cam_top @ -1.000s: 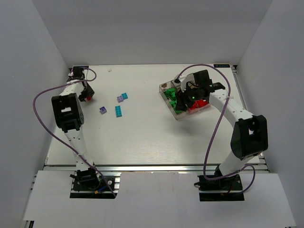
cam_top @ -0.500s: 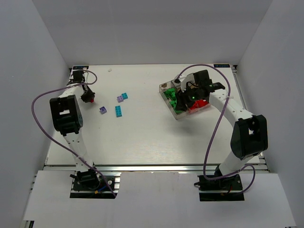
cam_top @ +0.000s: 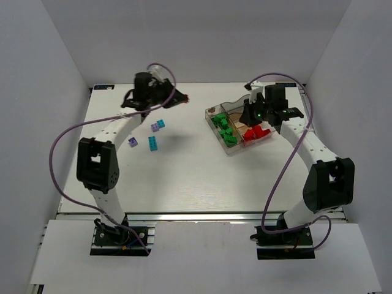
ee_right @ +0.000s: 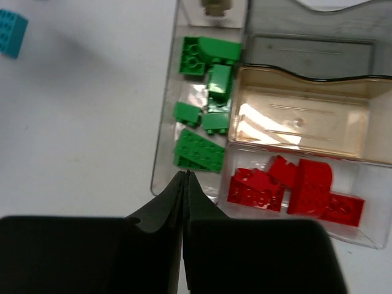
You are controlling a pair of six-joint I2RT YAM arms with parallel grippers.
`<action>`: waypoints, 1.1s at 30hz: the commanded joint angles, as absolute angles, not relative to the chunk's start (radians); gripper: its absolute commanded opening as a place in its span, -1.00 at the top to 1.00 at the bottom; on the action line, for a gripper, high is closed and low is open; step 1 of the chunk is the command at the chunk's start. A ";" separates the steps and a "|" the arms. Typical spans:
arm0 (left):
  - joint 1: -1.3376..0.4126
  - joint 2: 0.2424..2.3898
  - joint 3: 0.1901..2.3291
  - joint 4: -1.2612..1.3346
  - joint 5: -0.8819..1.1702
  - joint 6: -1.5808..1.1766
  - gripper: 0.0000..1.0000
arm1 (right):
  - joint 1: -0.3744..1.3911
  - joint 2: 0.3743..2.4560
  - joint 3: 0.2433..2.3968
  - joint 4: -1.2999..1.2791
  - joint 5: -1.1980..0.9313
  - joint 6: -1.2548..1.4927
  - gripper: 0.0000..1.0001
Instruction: Sort the legos into containers by color
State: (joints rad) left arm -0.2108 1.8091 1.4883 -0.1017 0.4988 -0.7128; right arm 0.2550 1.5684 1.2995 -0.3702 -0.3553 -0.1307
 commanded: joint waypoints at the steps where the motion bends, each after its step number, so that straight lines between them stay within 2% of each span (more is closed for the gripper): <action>1: -0.346 1.914 1.543 -0.054 0.624 -0.790 0.99 | 0.206 1.525 1.339 -0.281 -0.278 -0.008 1.00; 6: -0.477 2.089 1.768 -0.098 0.653 -0.799 0.99 | 0.146 1.468 1.322 -0.241 -0.275 0.025 1.00; 9: -0.537 2.216 1.977 -0.152 0.663 -0.795 0.97 | 0.115 1.444 1.307 -0.219 -0.268 0.032 1.00; 13: -0.590 2.359 2.084 -0.149 0.660 -0.827 0.96 | 0.084 1.424 1.290 -0.216 -0.276 0.032 1.00; 20: -0.653 2.479 2.186 -0.163 0.634 -0.867 0.89 | 0.057 1.399 1.261 -0.212 -0.304 0.032 1.00; 27: -0.693 2.503 2.191 -0.216 0.577 -0.851 0.59 | 0.051 1.391 1.241 -0.221 -0.344 0.035 1.00; 33: -0.693 2.516 2.204 -0.233 0.528 -0.857 0.20 | 0.051 1.382 1.218 -0.221 -0.377 0.032 1.00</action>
State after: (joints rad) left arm -0.6968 2.5347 2.1578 -0.2218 0.5705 -0.8612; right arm 0.0536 1.4189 1.2335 -0.2417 -0.3431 0.0238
